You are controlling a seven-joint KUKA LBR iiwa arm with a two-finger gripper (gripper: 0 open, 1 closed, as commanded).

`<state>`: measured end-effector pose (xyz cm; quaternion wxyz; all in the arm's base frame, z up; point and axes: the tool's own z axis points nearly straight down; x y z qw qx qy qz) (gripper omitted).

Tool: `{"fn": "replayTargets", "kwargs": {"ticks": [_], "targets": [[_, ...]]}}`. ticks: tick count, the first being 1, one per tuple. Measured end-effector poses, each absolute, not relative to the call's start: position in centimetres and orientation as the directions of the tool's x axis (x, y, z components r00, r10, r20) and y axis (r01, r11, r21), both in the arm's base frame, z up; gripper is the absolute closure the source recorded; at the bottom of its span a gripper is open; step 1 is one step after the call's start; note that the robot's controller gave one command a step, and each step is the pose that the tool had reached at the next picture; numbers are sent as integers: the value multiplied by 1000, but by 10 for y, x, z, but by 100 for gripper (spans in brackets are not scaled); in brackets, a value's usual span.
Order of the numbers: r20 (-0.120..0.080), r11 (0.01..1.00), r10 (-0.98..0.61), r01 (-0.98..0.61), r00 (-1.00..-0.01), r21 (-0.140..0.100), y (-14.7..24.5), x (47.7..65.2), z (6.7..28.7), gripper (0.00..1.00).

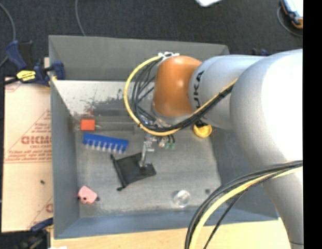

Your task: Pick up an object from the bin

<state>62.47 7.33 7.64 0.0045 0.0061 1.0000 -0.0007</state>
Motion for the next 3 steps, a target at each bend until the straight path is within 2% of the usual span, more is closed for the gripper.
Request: {"fn": "replayTargets", "kwargs": {"ticks": [1, 2, 3], "targets": [[-14, 999, 51, 51, -999, 0, 106, 575, 71, 100], [-14, 999, 50, 50, -999, 0, 106, 575, 71, 100], [-17, 997, 83, 83, -996, 1, 105, 561, 227, 100]]}}
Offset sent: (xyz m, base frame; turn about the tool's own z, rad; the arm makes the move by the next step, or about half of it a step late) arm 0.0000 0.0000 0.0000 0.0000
